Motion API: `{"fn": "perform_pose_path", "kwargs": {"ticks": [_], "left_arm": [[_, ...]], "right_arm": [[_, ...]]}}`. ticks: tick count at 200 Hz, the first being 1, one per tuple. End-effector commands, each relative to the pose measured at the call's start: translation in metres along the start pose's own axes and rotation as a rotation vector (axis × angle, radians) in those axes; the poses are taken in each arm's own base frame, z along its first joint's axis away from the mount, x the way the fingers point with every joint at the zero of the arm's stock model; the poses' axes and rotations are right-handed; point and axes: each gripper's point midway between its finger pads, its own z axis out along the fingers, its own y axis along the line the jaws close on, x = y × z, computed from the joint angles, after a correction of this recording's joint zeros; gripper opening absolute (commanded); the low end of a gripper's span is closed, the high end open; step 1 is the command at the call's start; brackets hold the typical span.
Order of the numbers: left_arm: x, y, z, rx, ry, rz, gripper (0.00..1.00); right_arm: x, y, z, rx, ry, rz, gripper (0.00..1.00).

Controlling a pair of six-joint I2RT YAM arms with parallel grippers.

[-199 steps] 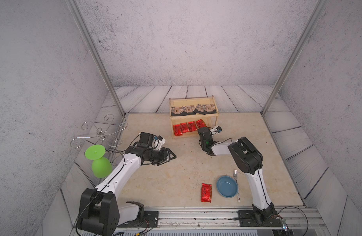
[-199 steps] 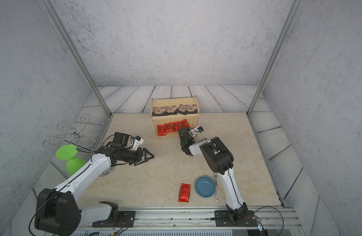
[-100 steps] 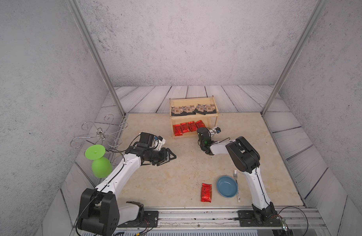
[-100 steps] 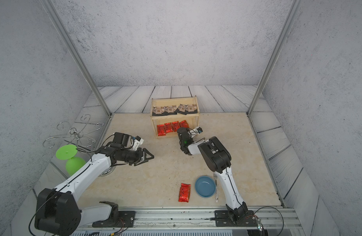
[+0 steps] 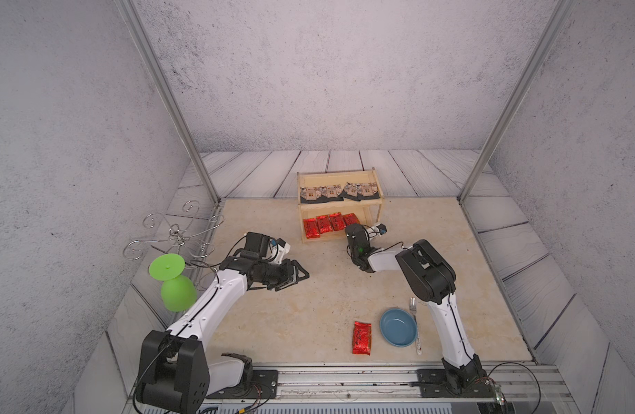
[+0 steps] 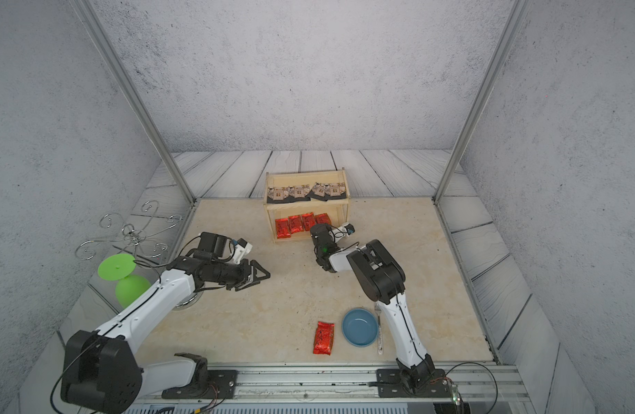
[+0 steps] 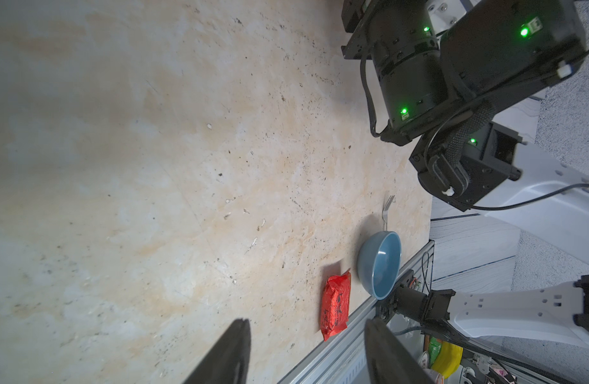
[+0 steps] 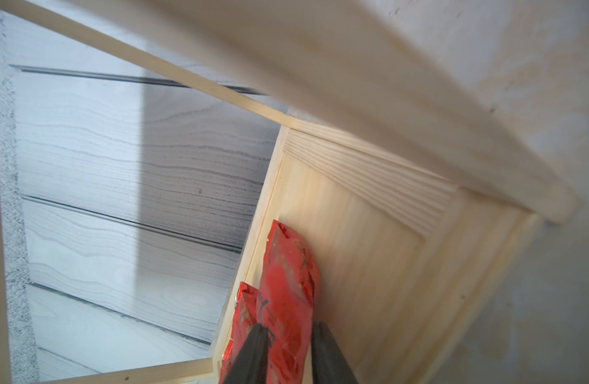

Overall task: Place the tea bags on the shelf by color
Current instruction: Place the tea bag on the shelf.

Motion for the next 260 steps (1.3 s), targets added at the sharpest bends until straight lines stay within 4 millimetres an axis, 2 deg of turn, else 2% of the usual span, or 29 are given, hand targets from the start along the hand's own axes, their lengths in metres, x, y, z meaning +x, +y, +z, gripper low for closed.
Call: {"fn": "perform_pose_path", "kwargs": {"ticks": [1, 35, 77, 137, 159, 189, 208, 243, 260], "left_arm": [[-0.003, -0.002, -0.003, 0.003, -0.003, 0.014, 0.6], [-0.003, -0.003, -0.004, 0.004, -0.005, 0.016, 0.6], [-0.004, -0.003, -0.004, 0.006, -0.007, 0.014, 0.6], [-0.008, -0.002, -0.004, 0.017, -0.011, 0.0, 0.6], [-0.008, -0.001, -0.004, 0.017, -0.015, -0.003, 0.59], [-0.009, 0.001, -0.004, 0.011, -0.021, -0.012, 0.59], [-0.008, 0.006, -0.003, -0.007, -0.028, -0.027, 0.6], [0.001, 0.012, 0.007, -0.025, -0.026, -0.052, 0.63], [0.007, 0.013, 0.016, -0.031, -0.007, -0.06, 0.66]], "right_arm": [[0.006, -0.009, -0.006, 0.028, 0.033, -0.02, 0.33], [0.008, -0.018, -0.009, 0.056, 0.056, -0.029, 0.39], [0.008, -0.011, -0.017, 0.062, 0.091, -0.042, 0.45], [0.014, -0.003, -0.038, 0.063, 0.202, -0.102, 0.49], [0.023, 0.005, -0.055, 0.046, 0.299, -0.193, 0.5], [0.029, 0.014, -0.099, -0.006, 0.475, -0.398, 0.48], [0.026, 0.013, -0.139, -0.028, 0.595, -0.553, 0.45], [0.005, -0.018, -0.231, 0.075, 0.804, -0.886, 0.41], [-0.001, -0.031, -0.272, 0.097, 0.879, -1.008, 0.48]]}}
